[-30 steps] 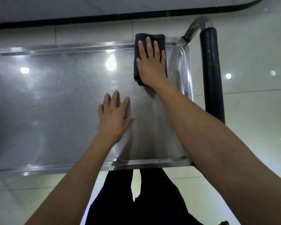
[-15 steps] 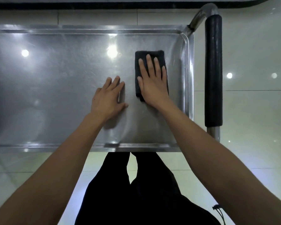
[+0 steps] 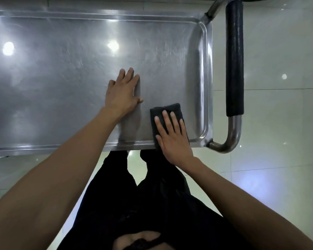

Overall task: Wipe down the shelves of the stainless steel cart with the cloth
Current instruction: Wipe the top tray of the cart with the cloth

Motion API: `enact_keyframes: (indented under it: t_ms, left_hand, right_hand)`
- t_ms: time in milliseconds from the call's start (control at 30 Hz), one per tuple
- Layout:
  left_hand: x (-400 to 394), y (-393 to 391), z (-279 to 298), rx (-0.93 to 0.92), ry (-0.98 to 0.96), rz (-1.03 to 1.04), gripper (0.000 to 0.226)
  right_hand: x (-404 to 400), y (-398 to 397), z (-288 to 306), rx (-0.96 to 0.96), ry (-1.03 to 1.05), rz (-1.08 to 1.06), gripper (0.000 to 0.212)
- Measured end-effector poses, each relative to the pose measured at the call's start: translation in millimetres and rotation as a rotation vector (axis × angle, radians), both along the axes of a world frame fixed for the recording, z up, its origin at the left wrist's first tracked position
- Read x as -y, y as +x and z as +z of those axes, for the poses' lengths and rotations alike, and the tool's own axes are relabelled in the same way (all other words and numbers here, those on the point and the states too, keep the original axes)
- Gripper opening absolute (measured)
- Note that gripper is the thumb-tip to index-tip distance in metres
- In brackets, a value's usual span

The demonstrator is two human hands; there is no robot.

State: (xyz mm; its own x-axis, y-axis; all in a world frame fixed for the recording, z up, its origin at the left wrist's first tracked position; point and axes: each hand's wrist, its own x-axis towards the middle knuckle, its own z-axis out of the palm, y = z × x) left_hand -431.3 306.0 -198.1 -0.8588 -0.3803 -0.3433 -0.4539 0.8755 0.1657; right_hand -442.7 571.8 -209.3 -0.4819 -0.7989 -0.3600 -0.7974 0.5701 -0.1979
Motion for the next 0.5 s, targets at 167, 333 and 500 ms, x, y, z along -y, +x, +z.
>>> enact_keyframes:
  t_ms: [167, 333, 500]
  left_hand:
    - [2.1, 18.2, 4.6, -0.056, 0.056, -0.030, 0.058]
    - [37.6, 52.9, 12.6, -0.102, 0.091, -0.019, 0.060]
    - [72.2, 71.9, 11.3, 0.034, 0.078, -0.031, 0.059]
  right_hand:
    - [4.4, 16.8, 0.1, -0.022, 0.042, -0.079, 0.061]
    - [19.7, 30.2, -0.6, -0.066, 0.064, -0.175, 0.059]
    - [58.8, 29.1, -1.9, -0.083, 0.030, -0.276, 0.058]
